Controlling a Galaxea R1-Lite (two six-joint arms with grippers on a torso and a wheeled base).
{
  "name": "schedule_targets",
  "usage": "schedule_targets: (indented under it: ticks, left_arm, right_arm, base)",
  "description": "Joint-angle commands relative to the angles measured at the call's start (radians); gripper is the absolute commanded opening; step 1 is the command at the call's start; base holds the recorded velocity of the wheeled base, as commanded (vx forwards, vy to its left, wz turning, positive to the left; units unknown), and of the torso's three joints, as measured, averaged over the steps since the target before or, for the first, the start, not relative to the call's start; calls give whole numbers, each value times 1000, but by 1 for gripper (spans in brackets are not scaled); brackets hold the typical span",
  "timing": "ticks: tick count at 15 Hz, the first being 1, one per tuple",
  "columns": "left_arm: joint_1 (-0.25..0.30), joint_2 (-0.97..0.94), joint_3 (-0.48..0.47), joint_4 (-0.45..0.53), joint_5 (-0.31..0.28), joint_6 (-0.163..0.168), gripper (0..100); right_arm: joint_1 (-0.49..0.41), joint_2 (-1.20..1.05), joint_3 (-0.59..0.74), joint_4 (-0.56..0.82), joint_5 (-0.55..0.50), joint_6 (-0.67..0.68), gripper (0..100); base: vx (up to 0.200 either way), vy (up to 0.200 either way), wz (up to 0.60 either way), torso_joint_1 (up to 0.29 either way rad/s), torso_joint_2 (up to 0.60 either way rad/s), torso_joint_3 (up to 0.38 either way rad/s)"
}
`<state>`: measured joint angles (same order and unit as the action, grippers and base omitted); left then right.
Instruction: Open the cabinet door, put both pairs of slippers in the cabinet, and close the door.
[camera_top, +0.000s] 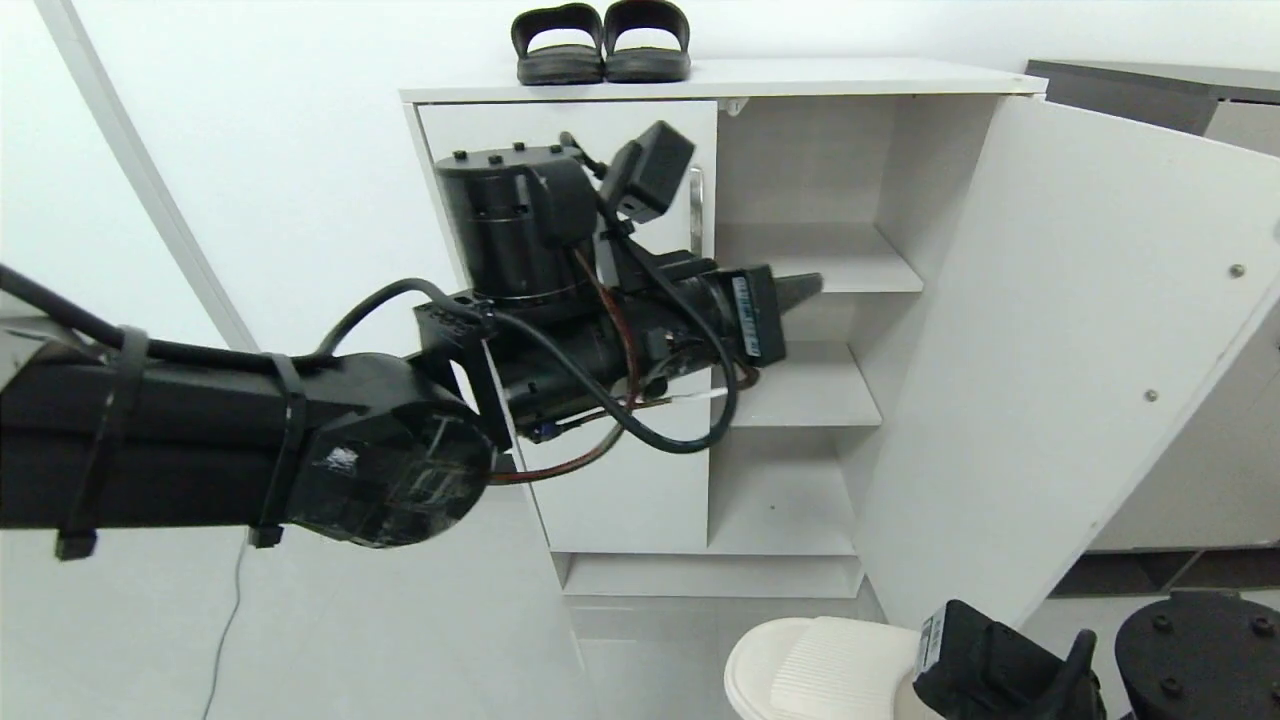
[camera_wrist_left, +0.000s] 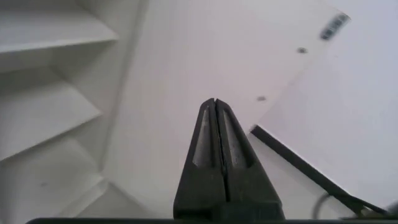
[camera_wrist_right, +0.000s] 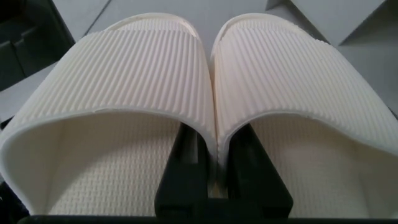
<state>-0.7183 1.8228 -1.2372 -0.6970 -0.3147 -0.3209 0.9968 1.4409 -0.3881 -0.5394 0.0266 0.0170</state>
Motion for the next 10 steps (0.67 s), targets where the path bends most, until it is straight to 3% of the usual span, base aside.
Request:
schedule_targets:
  ticks: [1,2,4,7,8,9,10]
  left_arm:
    - [102,-108,91,7,0,0,0]
    - [120,-140,119,11,0,0,0]
    - [201,-338,275,54,6,3,0]
    - [258,-539,447,133,177,32,0]
    - [301,-652,564,146,307,103,0]
    - [315,-691,605,146,347,132,0]
    - [349,-804,716,148,445,190,0]
  right_arm:
    - [-84,43,-77,-5,-19,32,0]
    - [-110,56,-103,-4,-37,52,0]
    - [-185,167,-227,-5,-237,162,0]
    - [-230,309,-328,-57,-405,227,0]
    - [-247,388,-350,-136,-491,225,0]
    - [-248,411,-354,-168,-517,221,0]
    - [-254,469,-359,-238,-565,215,0]
  base:
    - [0,0,0,0,0,0]
    - [0,0,0,0,0,0]
    - [0,0,0,0,0,0]
    - [0,0,0,0,0,0]
    - [0,0,0,0,0,0]
    - [0,0,0,0,0,0]
    - [0,0,0,0,0,0]
